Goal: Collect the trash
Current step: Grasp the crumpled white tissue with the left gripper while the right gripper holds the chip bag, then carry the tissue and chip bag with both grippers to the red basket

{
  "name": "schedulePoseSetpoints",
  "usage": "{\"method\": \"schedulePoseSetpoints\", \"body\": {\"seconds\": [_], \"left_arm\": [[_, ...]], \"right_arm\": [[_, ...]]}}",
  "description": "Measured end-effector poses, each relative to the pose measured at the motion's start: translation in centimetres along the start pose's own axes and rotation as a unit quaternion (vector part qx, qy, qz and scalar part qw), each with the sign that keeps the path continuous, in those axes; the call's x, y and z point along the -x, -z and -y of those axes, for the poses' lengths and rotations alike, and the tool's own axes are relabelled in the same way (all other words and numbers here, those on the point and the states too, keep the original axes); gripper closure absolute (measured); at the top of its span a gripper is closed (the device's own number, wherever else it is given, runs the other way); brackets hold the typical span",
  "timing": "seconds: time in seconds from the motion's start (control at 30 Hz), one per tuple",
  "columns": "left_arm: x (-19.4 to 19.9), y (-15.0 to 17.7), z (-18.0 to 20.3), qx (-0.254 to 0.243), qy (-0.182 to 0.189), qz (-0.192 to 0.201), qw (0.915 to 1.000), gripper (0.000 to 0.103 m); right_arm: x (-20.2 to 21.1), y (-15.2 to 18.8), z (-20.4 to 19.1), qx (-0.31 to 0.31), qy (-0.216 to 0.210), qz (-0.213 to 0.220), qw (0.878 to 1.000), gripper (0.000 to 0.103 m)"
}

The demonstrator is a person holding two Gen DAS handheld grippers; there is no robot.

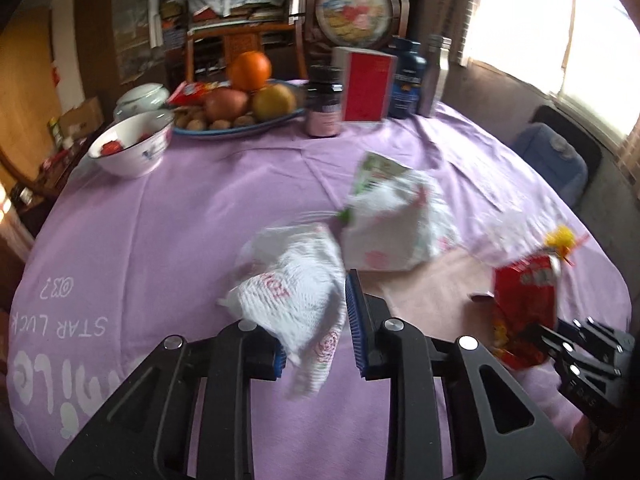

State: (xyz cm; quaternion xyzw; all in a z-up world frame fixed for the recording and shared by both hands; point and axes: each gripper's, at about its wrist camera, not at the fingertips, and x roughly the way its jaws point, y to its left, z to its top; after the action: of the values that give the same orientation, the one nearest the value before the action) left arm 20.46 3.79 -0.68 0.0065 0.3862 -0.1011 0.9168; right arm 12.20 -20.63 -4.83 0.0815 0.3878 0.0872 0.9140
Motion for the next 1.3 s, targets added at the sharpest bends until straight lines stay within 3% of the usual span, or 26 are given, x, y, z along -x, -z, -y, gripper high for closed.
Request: {"method": "schedulePoseSetpoints", "body": {"seconds": [0.17, 0.33, 0.5, 0.6, 0.67, 0.73, 0.83, 1.07, 1.3], "left_arm": [[-2.0, -0.7, -2.9, 0.04, 0.004, -0.028, 0.9988, 0.049], [-3.2, -0.3, -2.5, 0.025, -0.027, -0.038, 0.9986, 0.024], [-5.6, 0.2, -2.5, 0.018, -0.027, -0.079, 0.9963, 0.023], [-5.7, 0.3, -2.4, 0.016, 0.0, -0.086, 0.9961, 0.027], [-5.2, 0.2, -2.0, 0.009, 0.024, -0.08, 0.9965, 0.046], [-4.6, 0.2, -1.5, 0.005, 0.05, -0.075, 0.9959, 0.072], [-3.2, 0.1, -1.0, 0.006, 0.087, -0.064, 0.9941, 0.086], [2.7, -0.6, 0.4, -0.022, 0.107, 0.021, 0.9938, 0.087], [6.0, 0.2, 2.0, -0.043, 0.128, 0.058, 0.9891, 0.087]], "right_arm": [[-0.1, 0.0, -0.1, 0.001, -0.001, -0.002, 1.0, 0.075], [-0.1, 0.0, -0.1, 0.001, -0.002, -0.003, 1.0, 0.074], [0.0, 0.0, 0.0, 0.002, -0.002, -0.003, 1.0, 0.074], [0.1, 0.0, -0.2, 0.006, -0.001, -0.002, 1.0, 0.075], [0.2, 0.0, -0.2, 0.009, -0.002, 0.001, 1.0, 0.075], [0.7, 0.1, -0.2, 0.011, -0.006, 0.012, 1.0, 0.076], [1.7, 0.3, -0.2, 0.009, -0.003, 0.04, 0.999, 0.077], [7.2, 2.3, 0.2, -0.021, -0.012, 0.098, 0.995, 0.078], [14.8, 5.0, 2.8, -0.055, 0.0, 0.148, 0.988, 0.078]]}}
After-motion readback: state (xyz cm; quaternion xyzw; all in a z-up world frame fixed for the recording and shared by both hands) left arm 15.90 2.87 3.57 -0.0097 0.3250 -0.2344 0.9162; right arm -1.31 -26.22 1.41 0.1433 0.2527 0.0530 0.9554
